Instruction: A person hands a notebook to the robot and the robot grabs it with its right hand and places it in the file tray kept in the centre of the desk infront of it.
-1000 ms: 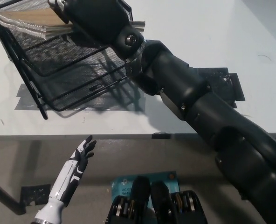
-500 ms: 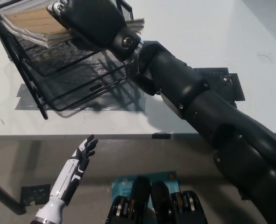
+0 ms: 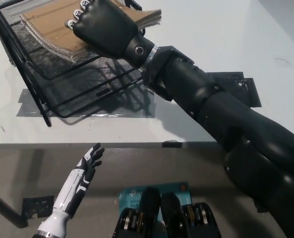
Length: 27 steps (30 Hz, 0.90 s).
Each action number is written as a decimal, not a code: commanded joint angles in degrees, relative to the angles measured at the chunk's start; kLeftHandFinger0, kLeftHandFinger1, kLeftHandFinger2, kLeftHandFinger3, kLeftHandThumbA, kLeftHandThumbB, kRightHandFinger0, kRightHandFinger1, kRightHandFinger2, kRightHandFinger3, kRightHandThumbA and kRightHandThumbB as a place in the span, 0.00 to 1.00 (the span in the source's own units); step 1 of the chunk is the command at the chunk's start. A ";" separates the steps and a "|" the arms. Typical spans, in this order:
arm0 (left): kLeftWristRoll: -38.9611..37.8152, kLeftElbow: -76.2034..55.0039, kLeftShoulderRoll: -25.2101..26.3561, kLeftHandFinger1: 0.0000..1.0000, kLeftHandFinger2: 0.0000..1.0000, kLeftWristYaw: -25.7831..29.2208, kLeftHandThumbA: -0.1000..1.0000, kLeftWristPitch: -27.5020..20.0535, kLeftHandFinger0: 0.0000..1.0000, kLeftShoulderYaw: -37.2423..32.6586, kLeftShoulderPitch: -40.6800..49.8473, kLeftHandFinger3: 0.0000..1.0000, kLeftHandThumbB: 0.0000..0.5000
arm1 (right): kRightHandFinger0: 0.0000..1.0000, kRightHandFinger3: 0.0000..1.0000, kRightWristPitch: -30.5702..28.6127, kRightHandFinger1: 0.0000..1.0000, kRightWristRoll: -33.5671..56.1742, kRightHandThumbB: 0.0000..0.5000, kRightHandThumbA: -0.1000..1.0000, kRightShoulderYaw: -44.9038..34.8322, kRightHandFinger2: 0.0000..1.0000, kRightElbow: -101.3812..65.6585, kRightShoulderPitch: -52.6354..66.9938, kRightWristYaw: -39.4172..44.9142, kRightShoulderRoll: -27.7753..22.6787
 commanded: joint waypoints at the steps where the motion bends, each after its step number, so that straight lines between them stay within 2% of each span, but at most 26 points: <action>1: 0.30 -1.74 0.88 1.00 1.00 -0.41 1.00 -1.01 0.99 -0.08 -0.92 1.00 1.00 | 0.00 0.00 5.56 0.00 2.20 0.03 1.00 -1.58 0.00 1.12 -6.79 -4.91 0.61; 5: 0.34 -1.94 0.89 1.00 1.00 -0.53 1.00 -0.65 0.98 -0.19 -0.99 1.00 1.00 | 0.00 0.00 2.51 0.00 5.60 0.01 1.00 -4.56 0.02 0.77 -7.59 -4.63 1.11; 11: -0.02 -2.00 0.88 1.00 1.00 -0.76 1.00 -0.47 0.92 -0.33 -0.83 1.00 1.00 | 0.00 0.00 1.70 0.00 6.46 0.00 1.00 -6.48 0.07 0.67 -8.25 -4.16 2.35; 16: 0.80 -1.91 0.94 1.00 1.00 -0.42 1.00 -0.73 0.97 -0.49 -1.00 1.00 1.00 | 0.00 0.00 2.02 0.00 6.65 0.00 1.00 -6.64 0.11 1.42 -8.90 -3.58 3.32; 22: 0.10 -2.19 0.89 1.00 1.00 -0.70 1.00 -0.18 0.99 -0.52 -0.92 1.00 1.00 | 0.00 0.00 3.49 0.00 5.58 0.00 1.00 -4.86 0.09 3.34 -8.86 -2.88 3.86; 26: 0.06 -2.37 1.00 1.00 1.00 -0.86 1.00 0.08 1.00 -0.60 -1.05 1.00 1.00 | 0.00 0.03 5.11 0.00 5.76 0.00 1.00 -4.48 0.09 4.28 -8.90 0.05 4.33; 27: -0.14 -2.37 0.96 1.00 1.00 -0.93 1.00 0.24 1.00 -0.60 -1.11 1.00 1.00 | 0.00 0.07 4.42 0.00 6.98 0.02 1.00 -5.32 0.12 4.33 -8.90 2.91 4.51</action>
